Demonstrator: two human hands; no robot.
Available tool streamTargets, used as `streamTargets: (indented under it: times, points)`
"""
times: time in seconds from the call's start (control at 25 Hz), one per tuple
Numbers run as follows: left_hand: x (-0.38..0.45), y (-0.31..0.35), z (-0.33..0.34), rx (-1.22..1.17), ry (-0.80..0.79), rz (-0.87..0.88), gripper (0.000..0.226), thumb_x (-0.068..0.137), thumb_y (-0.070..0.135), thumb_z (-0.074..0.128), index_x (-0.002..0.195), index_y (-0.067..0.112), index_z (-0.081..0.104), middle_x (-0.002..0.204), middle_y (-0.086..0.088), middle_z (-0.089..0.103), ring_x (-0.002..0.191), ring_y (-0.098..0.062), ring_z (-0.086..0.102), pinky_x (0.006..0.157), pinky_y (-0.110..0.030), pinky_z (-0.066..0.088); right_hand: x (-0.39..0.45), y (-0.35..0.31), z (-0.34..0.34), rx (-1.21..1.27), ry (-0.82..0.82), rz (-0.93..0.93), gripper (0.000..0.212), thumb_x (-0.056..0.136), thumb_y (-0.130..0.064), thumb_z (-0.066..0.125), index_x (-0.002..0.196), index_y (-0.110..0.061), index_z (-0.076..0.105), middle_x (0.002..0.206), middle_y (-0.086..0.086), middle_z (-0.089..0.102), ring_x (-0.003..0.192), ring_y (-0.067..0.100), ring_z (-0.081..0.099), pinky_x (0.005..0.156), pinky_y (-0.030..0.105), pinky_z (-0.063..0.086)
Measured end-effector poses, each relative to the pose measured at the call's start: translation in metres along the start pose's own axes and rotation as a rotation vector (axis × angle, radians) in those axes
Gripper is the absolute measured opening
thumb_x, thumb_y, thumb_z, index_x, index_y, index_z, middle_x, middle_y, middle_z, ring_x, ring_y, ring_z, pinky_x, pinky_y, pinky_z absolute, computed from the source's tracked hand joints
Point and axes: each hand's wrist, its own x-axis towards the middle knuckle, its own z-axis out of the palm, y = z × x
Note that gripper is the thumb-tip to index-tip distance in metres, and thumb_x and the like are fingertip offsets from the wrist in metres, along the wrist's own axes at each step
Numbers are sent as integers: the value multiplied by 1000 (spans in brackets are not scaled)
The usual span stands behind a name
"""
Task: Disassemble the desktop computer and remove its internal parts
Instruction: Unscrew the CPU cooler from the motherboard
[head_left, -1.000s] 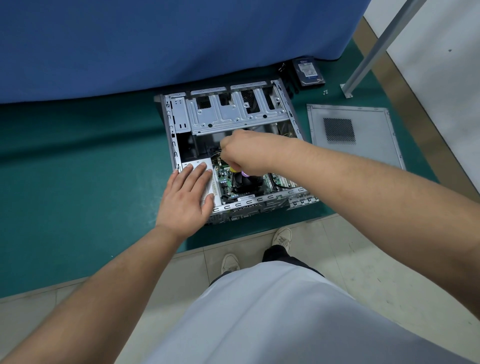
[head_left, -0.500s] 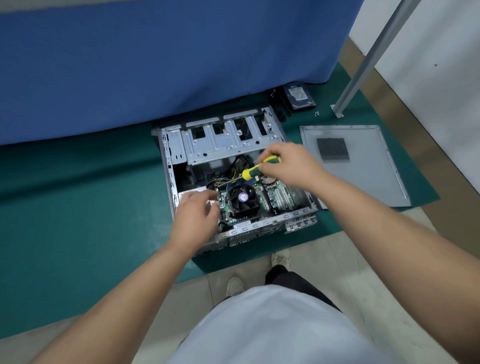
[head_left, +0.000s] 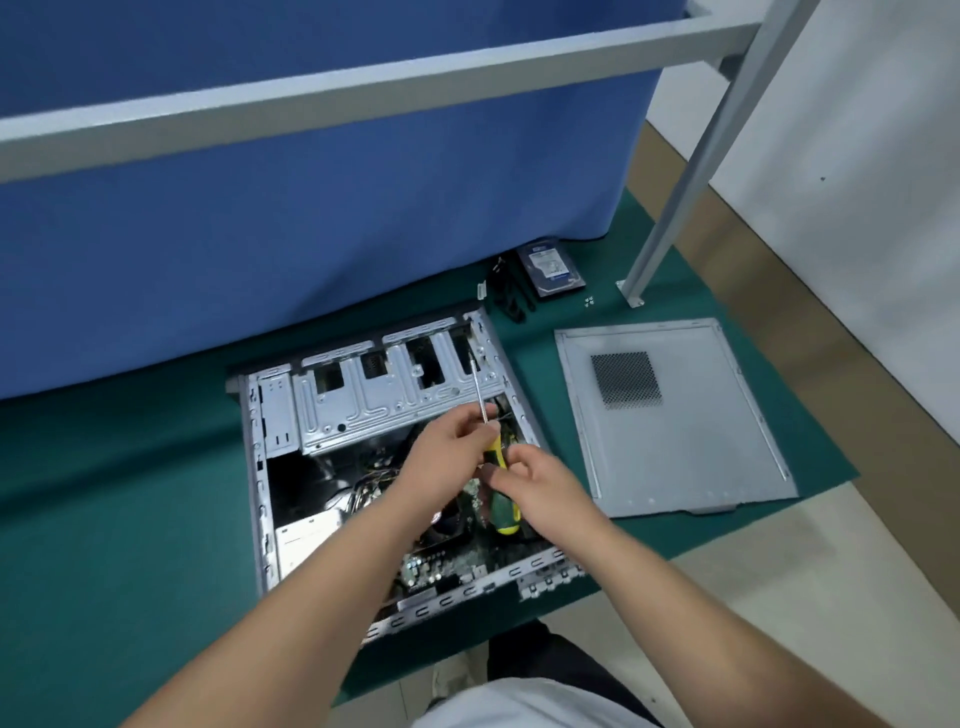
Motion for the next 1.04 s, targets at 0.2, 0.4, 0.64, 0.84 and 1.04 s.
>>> streamTargets:
  times: [0.2, 0.4, 0.64, 0.84, 1.04]
  points:
    - [39, -5, -39, 517, 117, 239, 39, 103, 51, 48, 139, 38, 58, 132, 13, 55, 113, 6, 53, 101, -29, 43, 46, -17, -69, -62, 30, -25, 15, 95, -38, 68, 98, -24, 66, 89, -8, 78, 88, 5, 72, 79, 29, 47]
    - [56, -51, -94, 1025, 249, 107, 52, 103, 61, 35, 154, 50, 33, 169, 7, 19, 157, -22, 12, 123, -51, 19, 110, 17, -116, -387, 196, 202, 31, 88, -35, 74, 89, -6, 63, 83, 3, 63, 79, 22, 60, 77, 38, 52]
    - [53, -70, -94, 1039, 259, 75, 54, 96, 76, 6, 150, 69, 1, 167, 24, -13, 153, -1, -22, 125, -37, -5, 147, 61, -96, -671, 110, 338, 15, 95, -25, 65, 89, -13, 57, 94, 8, 65, 72, 18, 59, 53, 25, 43]
    - [56, -71, -94, 1051, 269, 46, 53, 98, 73, 6, 150, 68, -4, 166, 26, -17, 151, 0, -25, 123, -33, -9, 151, 74, -84, -823, 119, 328, 22, 94, -15, 58, 114, -7, 53, 108, 12, 62, 92, 30, 61, 71, 33, 48]
    - [55, -71, -96, 1062, 247, 62, 52, 99, 71, 6, 150, 69, -5, 166, 24, -18, 152, -2, -24, 122, -33, -9, 149, 73, -79, -841, 136, 333, 26, 95, -19, 59, 117, -6, 55, 115, 15, 62, 100, 34, 63, 80, 38, 53]
